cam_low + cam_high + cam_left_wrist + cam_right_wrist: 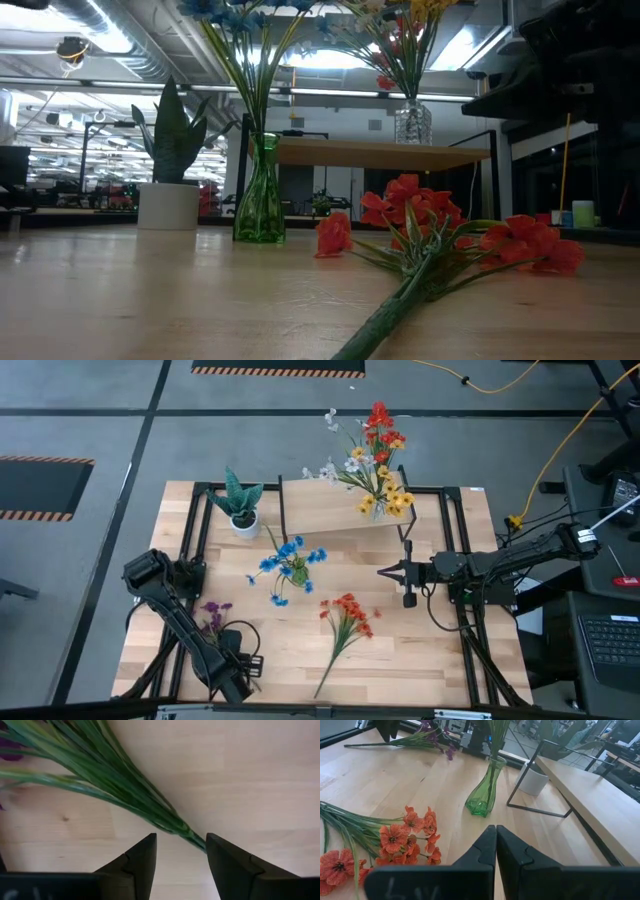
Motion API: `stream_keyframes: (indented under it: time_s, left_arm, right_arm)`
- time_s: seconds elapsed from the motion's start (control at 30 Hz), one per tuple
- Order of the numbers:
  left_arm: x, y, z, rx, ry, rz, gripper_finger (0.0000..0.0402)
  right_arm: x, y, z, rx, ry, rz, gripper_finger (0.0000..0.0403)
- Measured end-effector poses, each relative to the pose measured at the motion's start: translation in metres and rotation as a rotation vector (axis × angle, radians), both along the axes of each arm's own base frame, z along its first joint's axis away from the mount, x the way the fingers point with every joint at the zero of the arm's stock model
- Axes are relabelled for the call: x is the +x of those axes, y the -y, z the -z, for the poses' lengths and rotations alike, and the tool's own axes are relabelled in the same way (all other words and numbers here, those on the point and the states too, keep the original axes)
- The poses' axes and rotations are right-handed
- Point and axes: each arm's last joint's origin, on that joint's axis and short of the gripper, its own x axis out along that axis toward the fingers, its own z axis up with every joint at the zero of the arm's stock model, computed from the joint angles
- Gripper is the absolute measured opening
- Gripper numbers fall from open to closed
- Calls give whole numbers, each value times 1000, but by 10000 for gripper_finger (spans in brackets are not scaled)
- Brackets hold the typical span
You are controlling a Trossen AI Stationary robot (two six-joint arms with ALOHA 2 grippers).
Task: Pick and place flowers into a vace then onto a shelf
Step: Put the purple flowers into the green transparent vase
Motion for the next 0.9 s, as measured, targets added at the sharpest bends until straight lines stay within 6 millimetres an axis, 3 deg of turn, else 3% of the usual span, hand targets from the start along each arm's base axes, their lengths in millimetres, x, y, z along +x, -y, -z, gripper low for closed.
stream_keyframes:
  time_s: [0.9]
  left_arm:
    - [-15, -13, 28, 67, 20, 64, 162]
  right_arm:
    - [0, 0, 0, 6, 0, 1, 16]
